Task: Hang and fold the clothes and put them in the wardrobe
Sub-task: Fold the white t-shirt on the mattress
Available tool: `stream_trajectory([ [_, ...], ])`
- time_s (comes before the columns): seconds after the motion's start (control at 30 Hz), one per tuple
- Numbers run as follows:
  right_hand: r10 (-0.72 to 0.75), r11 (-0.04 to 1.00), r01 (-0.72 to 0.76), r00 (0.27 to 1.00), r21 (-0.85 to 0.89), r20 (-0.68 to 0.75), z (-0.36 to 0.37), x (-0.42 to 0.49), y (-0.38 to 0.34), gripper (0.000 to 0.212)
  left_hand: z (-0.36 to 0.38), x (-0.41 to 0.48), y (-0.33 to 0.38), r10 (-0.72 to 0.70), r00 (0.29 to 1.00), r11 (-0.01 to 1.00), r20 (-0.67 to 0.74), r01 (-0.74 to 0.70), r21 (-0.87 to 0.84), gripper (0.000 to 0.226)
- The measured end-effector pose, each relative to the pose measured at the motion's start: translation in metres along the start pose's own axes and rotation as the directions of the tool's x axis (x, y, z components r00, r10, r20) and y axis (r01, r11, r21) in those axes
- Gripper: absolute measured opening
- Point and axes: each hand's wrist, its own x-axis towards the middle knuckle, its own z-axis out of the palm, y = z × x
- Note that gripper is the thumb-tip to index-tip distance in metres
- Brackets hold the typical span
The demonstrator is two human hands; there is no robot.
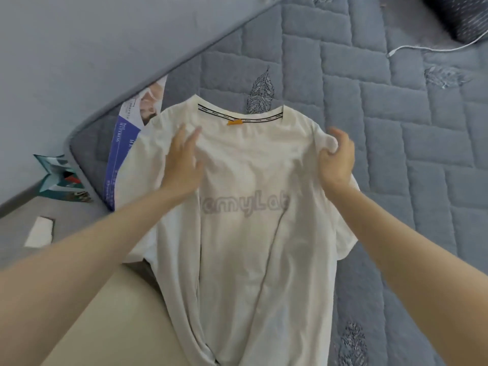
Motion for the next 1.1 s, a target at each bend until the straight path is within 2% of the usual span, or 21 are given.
stream_trajectory([
  [0.07,0.138,0.980,-0.154,0.982,-0.125,-0.131,-0.009,-0.017,0.027,0.042,0.025,-0.031,0.004,0.089,0.990,0.986,0.110,-0.103,0.133,0.064],
  [0.13,0.323,0.895,-0.387,0.905,-0.222,-0.276,-0.019,-0.032,0.055,0.039,0.051,-0.055,0.015,0.141,0.970,0.964,0.200,-0.181,0.197,0.061],
  [0.17,0.427,0.842,-0.496,0.853,-0.212,-0.299,-0.023,-0.038,0.067,0.040,0.064,-0.065,0.023,0.148,0.961,0.958,0.234,-0.199,0.208,0.059],
  [0.23,0.594,0.758,-0.631,0.773,-0.168,-0.224,-0.029,-0.047,0.086,0.049,0.088,-0.075,0.039,0.148,0.945,0.957,0.290,-0.211,0.199,0.057],
  [0.27,0.632,0.744,-0.653,0.757,-0.145,-0.163,-0.031,-0.049,0.095,0.054,0.099,-0.078,0.047,0.144,0.941,0.958,0.308,-0.211,0.196,0.056],
  [0.37,0.630,0.768,-0.622,0.777,-0.155,0.003,-0.034,-0.049,0.108,0.045,0.124,-0.077,0.066,0.101,0.939,0.961,0.329,-0.178,0.211,0.058],
  [0.47,0.482,0.873,-0.476,0.874,-0.104,0.053,-0.048,-0.049,0.112,0.041,0.138,-0.076,0.078,0.084,0.932,0.963,0.353,-0.167,0.212,0.061],
  [0.53,0.379,0.925,-0.380,0.925,-0.024,-0.017,-0.066,-0.043,0.112,0.038,0.143,-0.076,0.083,0.050,0.925,0.954,0.376,-0.156,0.258,0.061],
  [0.57,0.326,0.943,-0.330,0.942,-0.040,-0.080,-0.078,-0.037,0.109,0.038,0.144,-0.075,0.086,0.018,0.923,0.947,0.384,-0.139,0.290,0.061],
  [0.67,0.195,0.962,-0.234,0.950,-0.143,-0.243,-0.107,-0.010,0.100,0.030,0.148,-0.071,0.102,-0.068,0.924,0.934,0.377,-0.074,0.351,0.061],
  [0.73,0.163,0.965,-0.215,0.942,-0.151,-0.295,-0.119,0.005,0.099,0.020,0.153,-0.068,0.115,-0.071,0.923,0.930,0.379,-0.076,0.359,0.062],
  [0.8,0.202,0.975,-0.220,0.939,-0.032,-0.279,-0.125,0.012,0.105,0.022,0.159,-0.068,0.127,-0.063,0.919,0.931,0.389,-0.087,0.356,0.063],
  [0.87,0.345,0.939,-0.332,0.907,0.091,-0.243,-0.127,0.012,0.119,0.041,0.168,-0.070,0.134,-0.050,0.912,0.925,0.406,-0.111,0.364,0.063],
  [0.93,0.579,0.814,-0.571,0.785,0.105,-0.221,-0.128,0.007,0.140,0.053,0.175,-0.072,0.135,-0.051,0.903,0.919,0.426,-0.124,0.374,0.065],
  [0.97,0.669,0.741,-0.664,0.718,0.102,-0.193,-0.128,0.003,0.150,0.052,0.179,-0.075,0.134,-0.061,0.898,0.914,0.436,-0.125,0.385,0.068],
  [1.0,0.708,0.706,-0.699,0.693,0.110,-0.137,-0.128,-0.002,0.160,0.046,0.182,-0.077,0.133,-0.074,0.891,0.906,0.449,-0.129,0.404,0.073],
  [1.03,0.700,0.712,-0.690,0.711,0.126,-0.066,-0.127,-0.009,0.167,0.038,0.184,-0.079,0.131,-0.085,0.881,0.895,0.465,-0.138,0.425,0.083],
  [1.1,0.619,0.774,-0.624,0.782,0.110,0.075,-0.126,-0.019,0.169,0.040,0.187,-0.083,0.128,-0.100,0.866,0.875,0.490,-0.157,0.457,0.103],
])
